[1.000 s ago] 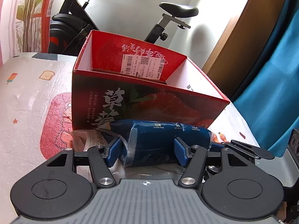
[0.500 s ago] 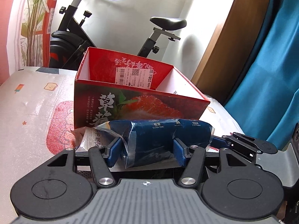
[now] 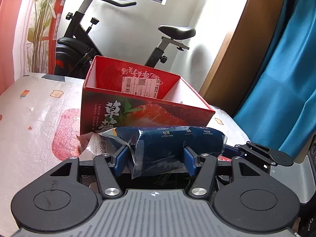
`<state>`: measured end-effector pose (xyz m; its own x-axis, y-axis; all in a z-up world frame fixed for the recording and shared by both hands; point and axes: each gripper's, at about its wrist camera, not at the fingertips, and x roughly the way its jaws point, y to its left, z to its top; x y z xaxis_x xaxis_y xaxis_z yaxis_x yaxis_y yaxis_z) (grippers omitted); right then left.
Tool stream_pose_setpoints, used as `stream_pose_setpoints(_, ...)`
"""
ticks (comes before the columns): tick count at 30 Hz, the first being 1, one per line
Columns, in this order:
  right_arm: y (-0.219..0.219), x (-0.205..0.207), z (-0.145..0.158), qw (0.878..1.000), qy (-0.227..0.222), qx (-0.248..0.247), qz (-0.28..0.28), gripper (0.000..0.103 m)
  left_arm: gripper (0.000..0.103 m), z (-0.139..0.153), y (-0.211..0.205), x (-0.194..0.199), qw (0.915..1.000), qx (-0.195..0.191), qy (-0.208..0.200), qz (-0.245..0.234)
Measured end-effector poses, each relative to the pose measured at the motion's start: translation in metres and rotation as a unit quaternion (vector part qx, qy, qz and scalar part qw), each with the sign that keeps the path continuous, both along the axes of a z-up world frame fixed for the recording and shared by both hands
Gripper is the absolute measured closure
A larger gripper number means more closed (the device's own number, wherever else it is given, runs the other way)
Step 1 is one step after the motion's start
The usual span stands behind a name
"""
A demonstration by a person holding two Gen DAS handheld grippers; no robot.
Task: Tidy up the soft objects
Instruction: 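Lift the blue package with the left tool and carry it over the red box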
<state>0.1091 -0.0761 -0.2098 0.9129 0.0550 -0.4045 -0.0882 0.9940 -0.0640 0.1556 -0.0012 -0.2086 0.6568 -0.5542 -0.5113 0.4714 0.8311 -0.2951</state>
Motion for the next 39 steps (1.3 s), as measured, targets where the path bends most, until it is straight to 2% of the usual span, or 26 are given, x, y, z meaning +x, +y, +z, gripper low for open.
stream_pose_setpoints(6,0.001,-0.005,0.006,1.0,-0.011,-0.005,0.001,0.059,0.042,0.004,0.002,-0.002,0.9999,-0.003,-0.011,-0.004)
stream_pose_setpoints(11,0.002,-0.007,0.017,0.999,-0.03,-0.019,0.001,0.059,0.042,0.014,0.008,-0.001,0.9993,-0.032,-0.017,-0.011)
stream_pose_setpoints(20,-0.004,0.01,0.054,0.998,-0.05,-0.029,0.019,0.06,0.042,0.054,0.003,0.024,0.9982,-0.028,-0.049,-0.02)
stream_pose_setpoints(23,-0.015,0.029,0.071,0.999,-0.038,-0.021,0.027,0.06,0.042,0.065,0.002,0.044,0.9975,-0.038,-0.05,-0.033)
stream_pose_setpoints(27,-0.035,0.065,0.098,0.999,-0.02,-0.015,0.038,0.06,0.042,0.077,-0.003,0.079,0.997,-0.032,-0.057,-0.04)
stream_pose_setpoints(30,-0.05,0.099,0.114,0.999,-0.002,-0.026,0.044,0.06,0.042,0.08,-0.008,0.111,0.9978,-0.033,-0.045,-0.037)
stream_pose_setpoints(39,-0.085,0.195,0.123,0.997,0.046,-0.03,0.045,0.06,0.042,0.081,-0.021,0.186,0.999,-0.009,-0.033,-0.03)
